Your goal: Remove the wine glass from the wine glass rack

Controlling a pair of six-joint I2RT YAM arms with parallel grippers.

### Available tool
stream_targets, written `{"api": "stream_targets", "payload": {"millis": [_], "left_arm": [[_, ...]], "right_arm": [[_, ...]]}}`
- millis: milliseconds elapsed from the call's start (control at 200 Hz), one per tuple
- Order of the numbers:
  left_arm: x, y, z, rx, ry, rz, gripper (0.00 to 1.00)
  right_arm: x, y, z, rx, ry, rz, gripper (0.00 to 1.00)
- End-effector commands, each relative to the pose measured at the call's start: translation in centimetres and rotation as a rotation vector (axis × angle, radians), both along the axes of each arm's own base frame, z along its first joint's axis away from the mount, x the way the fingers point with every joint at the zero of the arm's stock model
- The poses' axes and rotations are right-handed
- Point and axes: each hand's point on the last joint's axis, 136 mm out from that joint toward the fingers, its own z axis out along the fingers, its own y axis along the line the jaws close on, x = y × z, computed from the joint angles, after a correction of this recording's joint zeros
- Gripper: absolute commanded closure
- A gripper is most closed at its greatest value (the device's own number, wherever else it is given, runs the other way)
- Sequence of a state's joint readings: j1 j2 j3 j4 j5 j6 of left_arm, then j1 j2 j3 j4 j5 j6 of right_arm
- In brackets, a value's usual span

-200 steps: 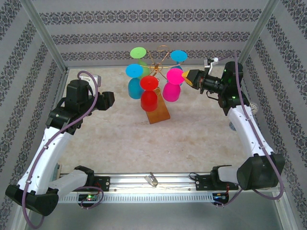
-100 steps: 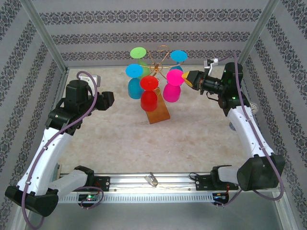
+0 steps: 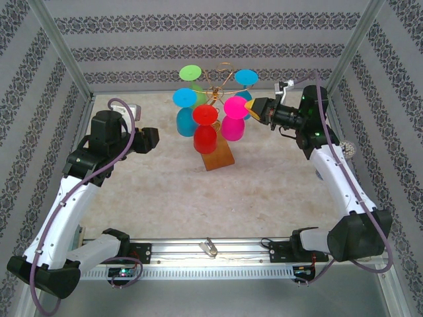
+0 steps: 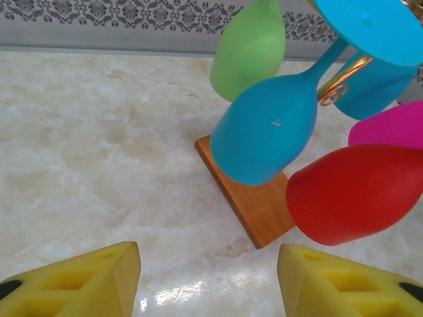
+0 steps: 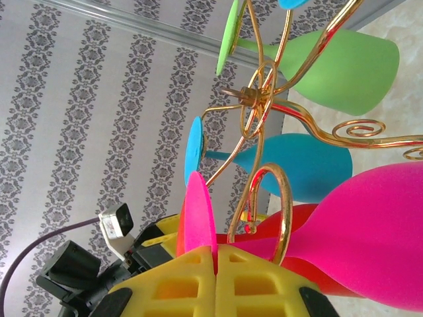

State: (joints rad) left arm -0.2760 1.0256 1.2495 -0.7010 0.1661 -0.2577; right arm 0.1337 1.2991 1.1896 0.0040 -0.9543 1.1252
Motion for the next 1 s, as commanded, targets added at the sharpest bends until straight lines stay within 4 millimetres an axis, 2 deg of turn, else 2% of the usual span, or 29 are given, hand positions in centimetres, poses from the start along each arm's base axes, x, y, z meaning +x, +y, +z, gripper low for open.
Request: {"api": "stream_targets", "payload": {"millis": [0,430,994], "left_arm": [[-1.3,-1.4,-0.3,0.007,-0.005,-0.092,0.43],[-3.6,-3.1,-0.5,-0.012,-0.006,-0.197,0.43],[-3.9,-3.3,-0.7,0.002,-0.022,-0.198,0.44]], "right_arm": [[-0.2,0.9,1.5,-0.001,-0.051,0.039,1.00],[1.4,0.9,2.1,-0.002,-0.065,0.001,1.00],[3.7,-0.2,2.3,0.024,-0.024,-0.095,1.00]]}}
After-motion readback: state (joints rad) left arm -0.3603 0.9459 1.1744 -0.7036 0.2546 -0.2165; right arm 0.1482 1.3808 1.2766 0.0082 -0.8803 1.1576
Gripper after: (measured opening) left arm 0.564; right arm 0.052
